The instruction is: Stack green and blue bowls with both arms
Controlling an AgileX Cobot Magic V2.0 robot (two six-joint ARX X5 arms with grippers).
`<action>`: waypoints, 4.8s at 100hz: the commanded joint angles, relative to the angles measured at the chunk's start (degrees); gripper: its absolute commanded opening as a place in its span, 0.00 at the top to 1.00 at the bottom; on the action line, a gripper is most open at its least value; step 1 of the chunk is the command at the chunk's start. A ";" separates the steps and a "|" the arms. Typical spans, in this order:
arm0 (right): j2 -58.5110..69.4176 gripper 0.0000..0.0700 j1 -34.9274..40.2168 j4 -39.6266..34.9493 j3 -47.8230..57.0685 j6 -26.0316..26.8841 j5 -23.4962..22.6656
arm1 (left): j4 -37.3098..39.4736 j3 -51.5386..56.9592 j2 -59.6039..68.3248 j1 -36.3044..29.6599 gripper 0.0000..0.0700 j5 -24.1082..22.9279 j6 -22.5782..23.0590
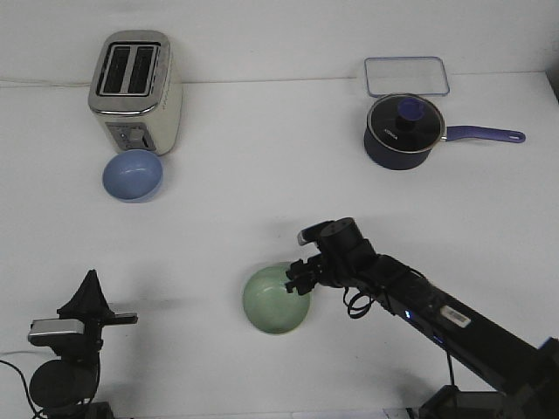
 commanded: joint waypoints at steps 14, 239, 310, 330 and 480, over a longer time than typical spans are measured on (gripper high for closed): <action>-10.56 0.57 -6.91 1.66 4.37 -7.13 -0.02 | 0.13 -0.66 -0.07 0.00 0.98 0.00 -17.62; -43.93 0.58 -19.69 10.71 -21.51 -14.82 5.75 | -35.12 78.34 94.53 4.66 0.98 13.79 -10.82; -43.93 0.58 -19.67 10.32 -21.51 -14.78 4.39 | -41.64 65.31 77.57 -31.21 0.98 28.33 -8.15; -43.93 0.58 -19.65 10.29 -21.51 -14.78 4.42 | -42.77 65.31 81.85 -37.73 0.98 26.73 -6.91; -52.92 1.00 -19.65 9.20 -21.64 -13.31 13.25 | -17.88 48.57 47.06 -9.14 0.98 3.10 6.84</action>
